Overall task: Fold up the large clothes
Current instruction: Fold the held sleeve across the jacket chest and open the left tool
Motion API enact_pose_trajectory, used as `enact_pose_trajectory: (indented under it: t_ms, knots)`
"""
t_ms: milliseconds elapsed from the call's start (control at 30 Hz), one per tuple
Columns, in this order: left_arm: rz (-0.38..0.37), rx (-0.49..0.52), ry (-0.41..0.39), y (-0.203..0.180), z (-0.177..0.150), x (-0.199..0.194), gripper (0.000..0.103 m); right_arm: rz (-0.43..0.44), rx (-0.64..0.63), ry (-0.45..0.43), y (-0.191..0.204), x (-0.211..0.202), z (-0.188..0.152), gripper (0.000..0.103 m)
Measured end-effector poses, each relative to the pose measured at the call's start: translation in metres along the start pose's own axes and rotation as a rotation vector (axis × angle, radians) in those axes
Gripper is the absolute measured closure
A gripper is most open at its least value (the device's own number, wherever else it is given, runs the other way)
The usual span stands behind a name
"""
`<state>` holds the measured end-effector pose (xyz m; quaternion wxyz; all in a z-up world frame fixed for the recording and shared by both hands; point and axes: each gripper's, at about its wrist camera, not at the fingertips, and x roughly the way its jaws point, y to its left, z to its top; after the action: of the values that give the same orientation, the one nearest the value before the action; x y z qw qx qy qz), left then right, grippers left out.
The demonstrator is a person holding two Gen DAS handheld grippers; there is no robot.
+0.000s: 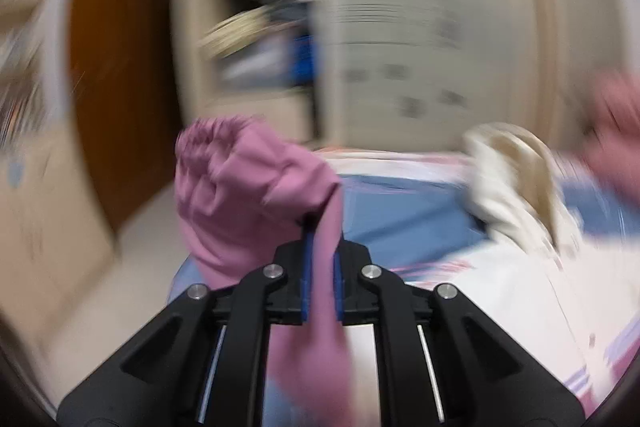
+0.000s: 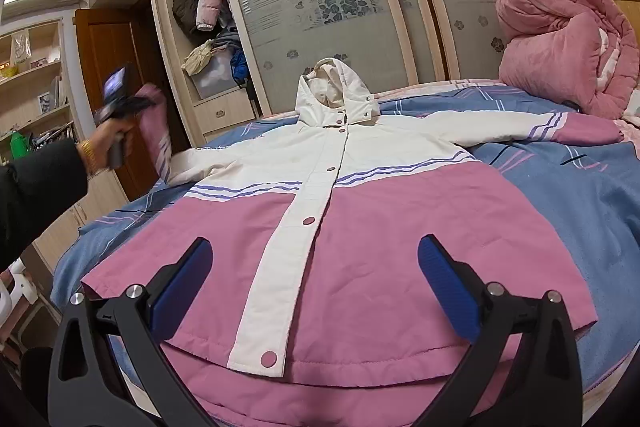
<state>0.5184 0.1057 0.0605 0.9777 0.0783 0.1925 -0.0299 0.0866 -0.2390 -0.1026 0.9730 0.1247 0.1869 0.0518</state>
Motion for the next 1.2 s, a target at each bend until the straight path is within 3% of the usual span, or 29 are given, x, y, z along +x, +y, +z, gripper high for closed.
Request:
enact_pose_trajectory:
  t_ms: [133,267,300,333,367,400,467,567,633,700,800,900,1000,1067,1200]
  knots:
    - [-0.154,0.252,0.044,-0.145,-0.007,0.007,0.095,0.002,0.001,0.006,0.001,-0.002,0.000,0.001]
    - [-0.262,0.386,0.194,-0.246,-0.059,0.031,0.089,0.009,0.008,0.010,0.000,-0.004,0.001,0.001]
    - [-0.272,0.399,0.234,-0.256,-0.073,0.037,0.072,0.011,0.012,0.013,0.000,-0.004,0.001,0.001]
    - [-0.278,0.403,0.289,-0.264,-0.087,0.048,0.031,0.013,0.011,0.020,-0.001,-0.005,0.000,0.001]
    - [-0.288,0.394,0.319,-0.268,-0.098,0.053,0.012,0.014,0.009,0.025,-0.001,-0.005,0.000,0.001]
    - [-0.307,0.369,0.322,-0.269,-0.109,0.053,0.002,0.014,0.005,0.032,-0.001,-0.005,0.000,0.001]
    - [-0.308,0.309,0.314,-0.261,-0.116,0.044,0.002,0.015,0.001,0.042,-0.001,-0.006,-0.001,0.001]
    - [-0.336,0.124,0.259,-0.236,-0.111,0.003,0.002,0.008,0.001,0.040,-0.003,-0.008,0.000,0.001]
    - [-0.326,0.062,0.162,-0.220,-0.106,-0.048,0.002,0.002,0.003,0.034,-0.004,-0.010,0.001,0.001]
    - [-0.262,0.060,0.076,-0.208,-0.108,-0.107,0.002,-0.004,0.001,0.027,-0.005,-0.013,0.002,0.001]
    - [-0.203,0.045,0.008,-0.193,-0.126,-0.195,0.002,-0.016,-0.011,0.016,-0.003,-0.016,0.002,0.001]
    - [-0.165,-0.016,-0.015,-0.175,-0.158,-0.266,0.002,-0.028,-0.022,0.015,-0.001,-0.017,0.000,0.001]
    - [-0.139,-0.089,0.006,-0.163,-0.193,-0.306,0.002,-0.059,-0.051,0.001,0.004,-0.021,-0.005,0.001]
    - [-0.135,-0.103,0.011,-0.162,-0.211,-0.312,0.002,-0.070,-0.064,0.001,0.007,-0.021,-0.006,0.001]
    - [-0.161,-0.097,0.112,-0.171,-0.242,-0.310,0.002,-0.102,-0.081,0.023,0.010,-0.021,-0.011,0.001]
